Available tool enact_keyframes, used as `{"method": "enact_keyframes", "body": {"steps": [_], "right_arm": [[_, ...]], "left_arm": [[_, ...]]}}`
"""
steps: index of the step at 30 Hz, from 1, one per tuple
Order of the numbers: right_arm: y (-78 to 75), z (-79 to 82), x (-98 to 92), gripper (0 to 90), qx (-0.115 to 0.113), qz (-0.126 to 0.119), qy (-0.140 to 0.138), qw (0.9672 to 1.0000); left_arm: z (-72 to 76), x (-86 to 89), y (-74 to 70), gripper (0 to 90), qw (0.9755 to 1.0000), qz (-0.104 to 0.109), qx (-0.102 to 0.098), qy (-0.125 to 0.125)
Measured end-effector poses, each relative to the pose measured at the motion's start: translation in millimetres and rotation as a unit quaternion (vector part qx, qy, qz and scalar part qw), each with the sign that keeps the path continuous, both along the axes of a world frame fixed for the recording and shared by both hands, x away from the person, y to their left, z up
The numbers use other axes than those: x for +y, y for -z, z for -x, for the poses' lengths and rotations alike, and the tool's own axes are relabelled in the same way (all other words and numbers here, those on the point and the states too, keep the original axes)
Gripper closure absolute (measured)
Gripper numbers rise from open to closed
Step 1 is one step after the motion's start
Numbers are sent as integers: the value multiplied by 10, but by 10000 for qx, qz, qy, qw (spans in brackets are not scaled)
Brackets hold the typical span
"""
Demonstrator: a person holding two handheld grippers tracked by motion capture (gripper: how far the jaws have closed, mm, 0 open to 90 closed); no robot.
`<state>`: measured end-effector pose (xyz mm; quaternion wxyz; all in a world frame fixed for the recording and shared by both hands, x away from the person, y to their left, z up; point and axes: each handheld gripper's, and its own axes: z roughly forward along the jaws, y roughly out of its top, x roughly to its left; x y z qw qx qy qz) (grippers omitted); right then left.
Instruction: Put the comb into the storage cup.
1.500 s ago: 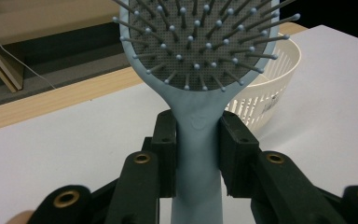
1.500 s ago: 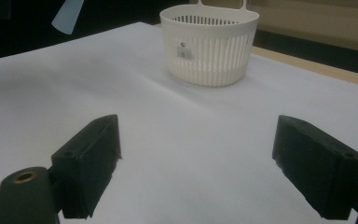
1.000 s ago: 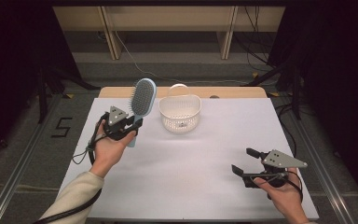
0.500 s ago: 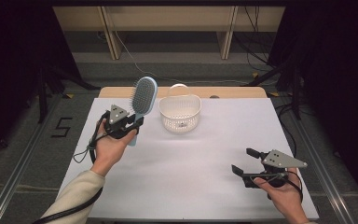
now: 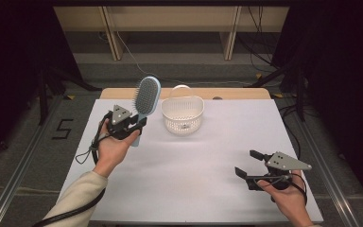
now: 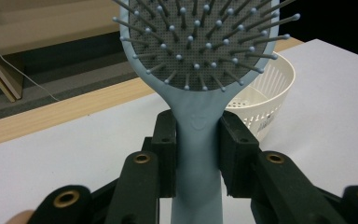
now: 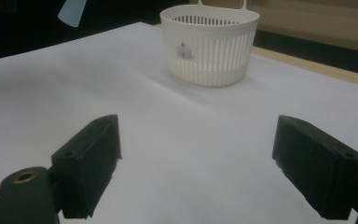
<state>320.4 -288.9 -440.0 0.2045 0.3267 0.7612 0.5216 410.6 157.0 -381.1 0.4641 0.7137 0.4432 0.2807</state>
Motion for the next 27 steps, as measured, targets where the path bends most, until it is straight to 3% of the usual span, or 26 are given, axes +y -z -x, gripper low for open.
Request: {"method": "enact_keyframes", "body": {"steps": [27], "right_arm": [[1, 1, -1, 158, 3, 4, 3, 10000]], "left_arm": [[-46, -16, -42, 697, 10000, 49, -44, -3]]}}
